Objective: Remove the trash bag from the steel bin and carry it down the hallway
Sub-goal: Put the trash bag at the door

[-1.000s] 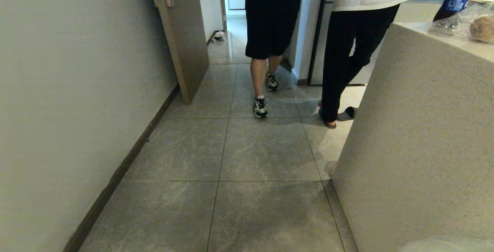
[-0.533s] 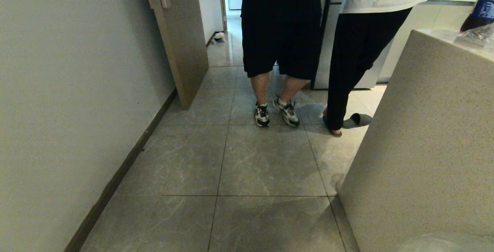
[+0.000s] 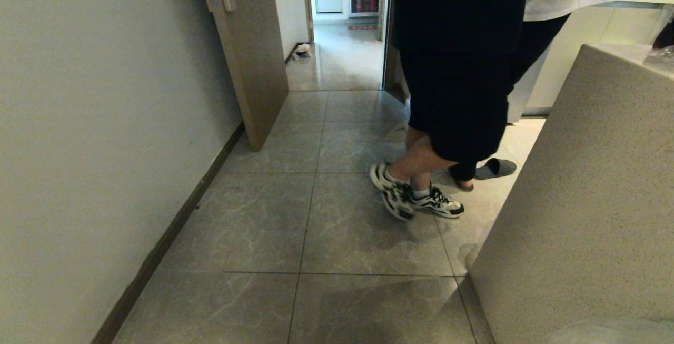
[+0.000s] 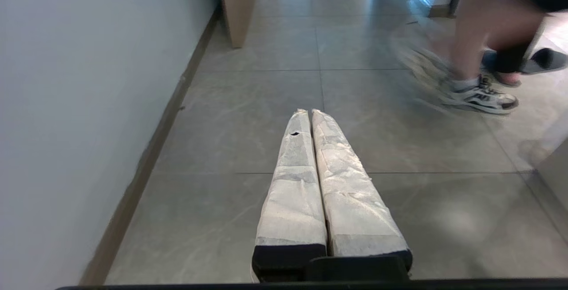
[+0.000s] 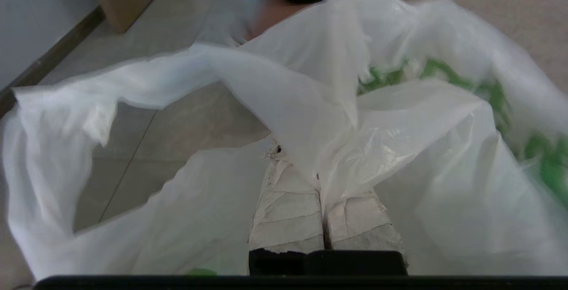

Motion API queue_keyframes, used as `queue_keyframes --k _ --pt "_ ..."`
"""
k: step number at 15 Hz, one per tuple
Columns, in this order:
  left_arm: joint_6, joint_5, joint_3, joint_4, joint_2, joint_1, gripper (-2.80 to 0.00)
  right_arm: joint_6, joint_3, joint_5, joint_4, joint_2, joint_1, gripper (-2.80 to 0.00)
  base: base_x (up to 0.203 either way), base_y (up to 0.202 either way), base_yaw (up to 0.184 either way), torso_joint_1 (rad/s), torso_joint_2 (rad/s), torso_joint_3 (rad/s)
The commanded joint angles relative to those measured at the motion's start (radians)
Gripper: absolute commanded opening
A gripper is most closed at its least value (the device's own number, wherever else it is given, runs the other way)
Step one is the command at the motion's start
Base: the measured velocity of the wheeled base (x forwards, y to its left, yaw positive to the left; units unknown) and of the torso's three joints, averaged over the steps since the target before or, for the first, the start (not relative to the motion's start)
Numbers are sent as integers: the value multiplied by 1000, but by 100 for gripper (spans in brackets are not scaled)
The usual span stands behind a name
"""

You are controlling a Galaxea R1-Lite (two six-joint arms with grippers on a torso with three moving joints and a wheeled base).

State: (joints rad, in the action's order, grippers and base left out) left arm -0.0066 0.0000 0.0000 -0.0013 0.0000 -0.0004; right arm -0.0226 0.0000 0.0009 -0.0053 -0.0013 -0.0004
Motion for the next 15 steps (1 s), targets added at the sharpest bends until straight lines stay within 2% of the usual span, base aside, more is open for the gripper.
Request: queue_keyframes --k 1,5,8,15 --pt "0 1 0 0 0 0 -280 0 0 1 -1 1 0 -280 1 85 -13 5 1 -2" --pt "10 2 0 0 1 0 -280 0 0 1 -1 1 0 -280 1 148 2 1 3 1" --pt "2 2 0 0 2 0 -280 0 0 1 -1 1 0 -280 0 0 0 0 0 0" --pt "4 2 0 -1 1 0 -280 0 0 1 -1 1 0 -280 178 1 2 4 5 2"
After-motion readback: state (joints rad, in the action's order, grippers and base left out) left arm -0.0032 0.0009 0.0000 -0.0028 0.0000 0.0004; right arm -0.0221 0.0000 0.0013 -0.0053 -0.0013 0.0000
